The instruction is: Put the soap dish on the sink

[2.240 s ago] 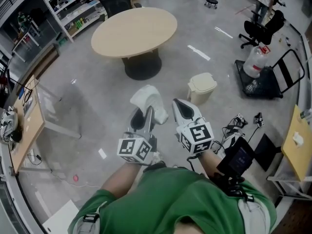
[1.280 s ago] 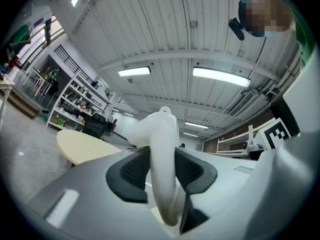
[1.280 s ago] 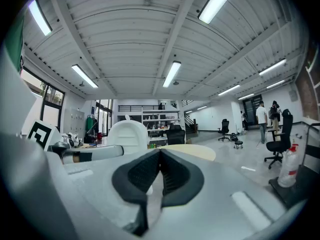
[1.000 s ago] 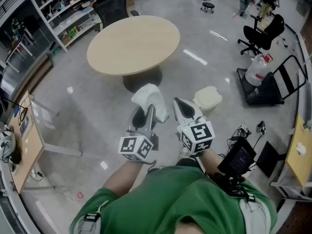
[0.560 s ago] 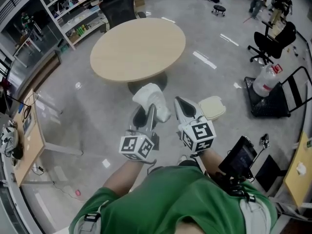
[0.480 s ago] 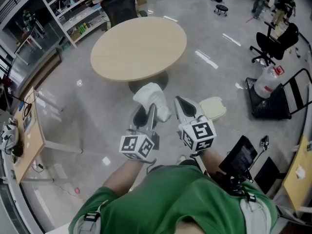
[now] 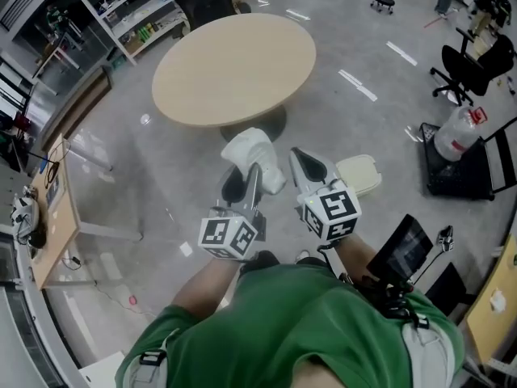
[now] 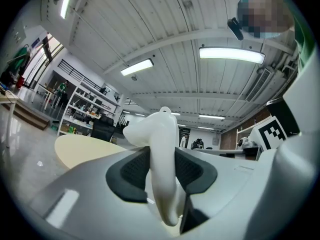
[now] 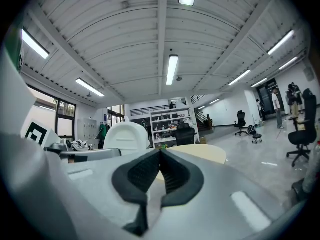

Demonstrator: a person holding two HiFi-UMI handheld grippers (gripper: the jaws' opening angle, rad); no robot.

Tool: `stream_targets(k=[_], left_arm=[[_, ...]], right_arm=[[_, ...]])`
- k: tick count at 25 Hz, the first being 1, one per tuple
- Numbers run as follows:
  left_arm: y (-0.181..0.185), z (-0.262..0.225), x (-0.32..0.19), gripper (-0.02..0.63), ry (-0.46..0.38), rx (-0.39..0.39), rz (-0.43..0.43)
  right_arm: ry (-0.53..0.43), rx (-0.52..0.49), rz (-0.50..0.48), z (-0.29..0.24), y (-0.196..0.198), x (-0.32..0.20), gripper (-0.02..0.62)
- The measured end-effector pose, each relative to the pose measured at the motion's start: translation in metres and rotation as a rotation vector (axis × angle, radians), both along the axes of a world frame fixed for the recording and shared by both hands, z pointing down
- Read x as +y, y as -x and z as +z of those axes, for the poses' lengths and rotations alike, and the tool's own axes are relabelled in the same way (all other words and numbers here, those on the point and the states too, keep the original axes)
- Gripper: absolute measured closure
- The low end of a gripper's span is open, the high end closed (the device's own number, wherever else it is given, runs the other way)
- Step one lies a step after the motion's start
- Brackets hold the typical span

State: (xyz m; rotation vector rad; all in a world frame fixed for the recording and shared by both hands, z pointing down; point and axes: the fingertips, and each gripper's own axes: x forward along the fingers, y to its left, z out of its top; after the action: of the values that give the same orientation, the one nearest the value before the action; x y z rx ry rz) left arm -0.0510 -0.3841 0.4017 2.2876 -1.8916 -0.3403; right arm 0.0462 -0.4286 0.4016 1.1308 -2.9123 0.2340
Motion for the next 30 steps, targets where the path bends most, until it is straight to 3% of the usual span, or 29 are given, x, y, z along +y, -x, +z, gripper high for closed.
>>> stream_targets(k=[15, 30], left_arm=[[0.036, 0.023, -0.097, 0.462, 0.034, 0.057, 0.020], [0.153, 0.025, -0.190, 0.462, 0.023, 0.103, 0.063]], right_arm=[[0.045, 0.046, 0.033, 0.020, 0.032, -0.087, 0.594], [0.018, 0.073, 0.096, 0.012, 0.142, -0.172, 0.594]])
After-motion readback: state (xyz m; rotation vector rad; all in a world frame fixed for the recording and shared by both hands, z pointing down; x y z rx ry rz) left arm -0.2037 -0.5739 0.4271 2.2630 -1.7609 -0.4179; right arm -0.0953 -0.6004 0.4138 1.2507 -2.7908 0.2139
